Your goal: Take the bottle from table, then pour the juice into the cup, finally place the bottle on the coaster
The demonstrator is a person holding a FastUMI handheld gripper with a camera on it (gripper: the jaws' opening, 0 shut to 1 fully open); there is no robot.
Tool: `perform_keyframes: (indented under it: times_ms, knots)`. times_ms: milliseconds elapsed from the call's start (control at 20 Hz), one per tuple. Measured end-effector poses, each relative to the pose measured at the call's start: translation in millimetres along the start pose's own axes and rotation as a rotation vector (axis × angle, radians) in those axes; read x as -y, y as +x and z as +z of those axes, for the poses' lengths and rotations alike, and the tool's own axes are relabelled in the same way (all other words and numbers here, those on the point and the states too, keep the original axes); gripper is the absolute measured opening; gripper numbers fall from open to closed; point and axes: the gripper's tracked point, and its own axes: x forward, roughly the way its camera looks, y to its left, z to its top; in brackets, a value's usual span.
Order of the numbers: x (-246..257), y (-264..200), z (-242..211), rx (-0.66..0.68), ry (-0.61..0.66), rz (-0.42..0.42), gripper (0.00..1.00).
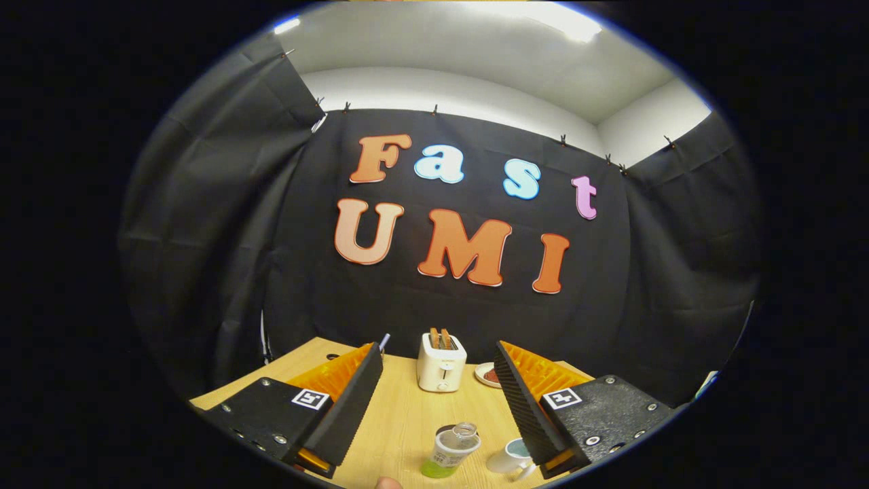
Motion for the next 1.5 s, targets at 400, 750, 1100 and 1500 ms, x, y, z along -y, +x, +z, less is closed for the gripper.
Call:
perform_keyframes:
  times_ms: [400,750,1100,1500]
  knots:
    - [23.2,29.0,-90.4,-0.148,0.088,-0.027,0.98]
    - [22.2,34.2,-160.9,-0.264,0.107,-0.027,0.98]
    - [7.6,32.2,-207.9,-0.342,0.110,0.007,0.98]
    - [5.6,29.9,-244.5,-0.400,0.097,-0.011,0.99]
